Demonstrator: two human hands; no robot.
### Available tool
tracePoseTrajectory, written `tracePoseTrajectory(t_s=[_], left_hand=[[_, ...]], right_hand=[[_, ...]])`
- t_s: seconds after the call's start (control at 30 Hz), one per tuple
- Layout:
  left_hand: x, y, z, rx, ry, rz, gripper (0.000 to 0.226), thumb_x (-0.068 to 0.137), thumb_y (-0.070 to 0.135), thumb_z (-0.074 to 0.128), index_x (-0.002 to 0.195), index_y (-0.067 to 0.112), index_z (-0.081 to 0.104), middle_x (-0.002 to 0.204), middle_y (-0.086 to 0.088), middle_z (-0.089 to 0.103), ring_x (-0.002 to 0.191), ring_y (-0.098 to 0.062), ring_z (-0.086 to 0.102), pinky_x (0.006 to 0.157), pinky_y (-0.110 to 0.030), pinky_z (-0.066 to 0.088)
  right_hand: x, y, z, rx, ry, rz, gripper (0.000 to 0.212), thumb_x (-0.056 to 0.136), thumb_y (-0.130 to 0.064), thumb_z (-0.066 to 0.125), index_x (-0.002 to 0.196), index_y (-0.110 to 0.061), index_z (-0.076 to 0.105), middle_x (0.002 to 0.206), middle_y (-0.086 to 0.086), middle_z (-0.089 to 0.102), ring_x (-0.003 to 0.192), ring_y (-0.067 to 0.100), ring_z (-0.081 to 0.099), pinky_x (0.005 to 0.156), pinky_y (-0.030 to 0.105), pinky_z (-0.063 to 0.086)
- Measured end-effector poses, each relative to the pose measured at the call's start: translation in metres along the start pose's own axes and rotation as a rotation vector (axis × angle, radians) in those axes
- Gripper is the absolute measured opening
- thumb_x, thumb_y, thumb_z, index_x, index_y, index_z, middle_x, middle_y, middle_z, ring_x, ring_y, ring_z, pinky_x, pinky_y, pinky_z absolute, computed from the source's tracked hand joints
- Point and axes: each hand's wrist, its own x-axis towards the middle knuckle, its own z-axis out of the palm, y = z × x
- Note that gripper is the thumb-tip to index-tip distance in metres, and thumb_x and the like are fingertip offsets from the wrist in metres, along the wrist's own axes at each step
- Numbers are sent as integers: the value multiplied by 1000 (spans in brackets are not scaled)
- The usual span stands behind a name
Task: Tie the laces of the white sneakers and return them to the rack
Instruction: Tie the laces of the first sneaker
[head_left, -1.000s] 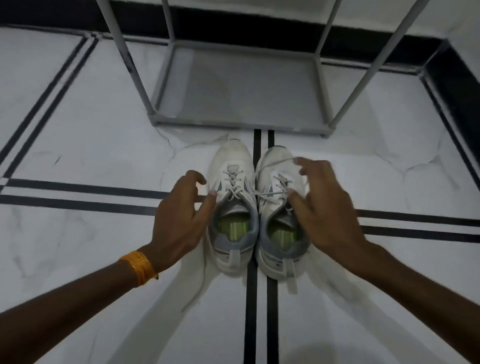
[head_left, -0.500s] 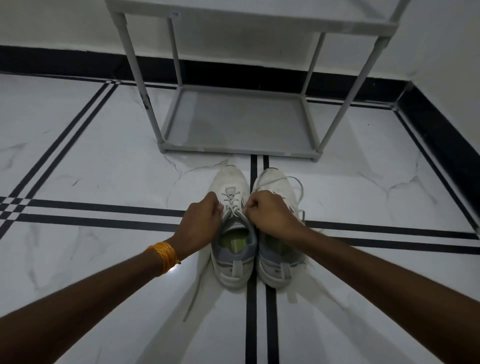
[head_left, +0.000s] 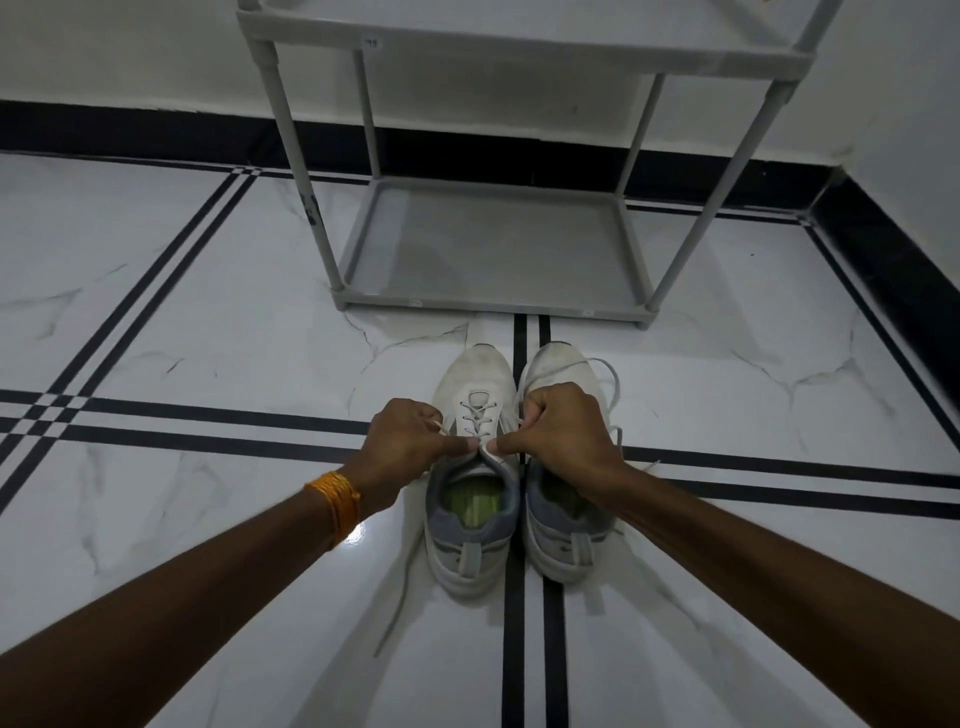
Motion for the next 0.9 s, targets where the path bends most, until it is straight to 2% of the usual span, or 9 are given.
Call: tracePoseTrajectory(t_s=[0.2, 0.27, 0.37, 0.43, 0.5, 0.6, 0.67, 0.8, 0.9], left_hand=[[0, -5, 3, 77, 32, 20, 31, 67, 24, 88, 78, 0, 71, 87, -12, 75, 84, -24, 72, 74, -39, 62], [-1, -4, 2, 111, 42, 20, 30, 68, 28, 87, 69, 7, 66, 83, -10, 73, 80, -21, 71, 71, -34, 61], [-4, 1, -13, 317, 48, 80, 45, 72, 44, 81, 52, 16, 51, 55, -1, 57, 56, -14, 56, 53, -25, 46], [-5, 11, -36, 560, 79, 240, 51, 76, 54, 73, 48, 21, 46, 48, 4, 49, 53, -14, 48, 58, -26, 40], [-5, 27, -65, 571, 108, 377, 47, 81, 53, 67, 52, 18, 57, 58, 3, 57, 64, -16, 53, 70, -32, 46], [-17, 59, -94, 253, 35, 373, 45, 89, 45, 61, 69, 5, 66, 88, -4, 71, 87, -9, 62, 74, -22, 41], [-27, 76, -93, 129, -58, 410, 44, 92, 41, 58, 70, 2, 63, 84, -10, 72, 82, -11, 66, 73, -23, 41], [-43, 86, -53, 299, -251, 584, 30, 90, 33, 62, 77, 7, 64, 78, -2, 64, 62, -11, 67, 54, -27, 55], [-41, 83, -29, 546, -312, 765, 29, 90, 39, 63, 79, 13, 66, 83, 2, 61, 65, -12, 62, 57, -30, 56]], right_hand=[[0, 4, 7, -111, 24, -91, 48, 55, -23, 92, 45, -20, 45, 48, -4, 54, 49, 12, 53, 48, 24, 40], [0, 4, 6, -128, 18, -116, 47, 57, -24, 91, 45, -19, 46, 48, -4, 54, 49, 11, 53, 49, 23, 40], [1, 1, -8, -170, -94, -145, 41, 66, -28, 86, 51, -14, 51, 51, -3, 54, 50, 10, 50, 51, 22, 38], [-1, -2, -28, -260, -227, -140, 36, 75, -34, 79, 58, -12, 56, 53, 1, 54, 50, 10, 47, 50, 22, 36], [-4, -5, -52, -369, -349, -111, 38, 80, -39, 72, 57, -14, 56, 53, 2, 56, 49, 11, 49, 50, 23, 38], [-8, -20, -88, -442, -384, -91, 39, 84, -41, 67, 55, -18, 57, 53, -3, 62, 50, 10, 60, 57, 27, 46], [-9, -36, -103, -413, -379, -117, 34, 88, -39, 63, 64, -15, 65, 60, -3, 68, 53, 10, 64, 61, 28, 51], [-9, -55, -95, -455, -304, -241, 36, 90, -33, 62, 68, -5, 67, 63, 3, 68, 52, 11, 54, 52, 26, 40], [-7, -59, -86, -451, -255, -259, 37, 86, -34, 64, 62, -7, 62, 72, 14, 70, 55, 22, 56, 54, 30, 39]])
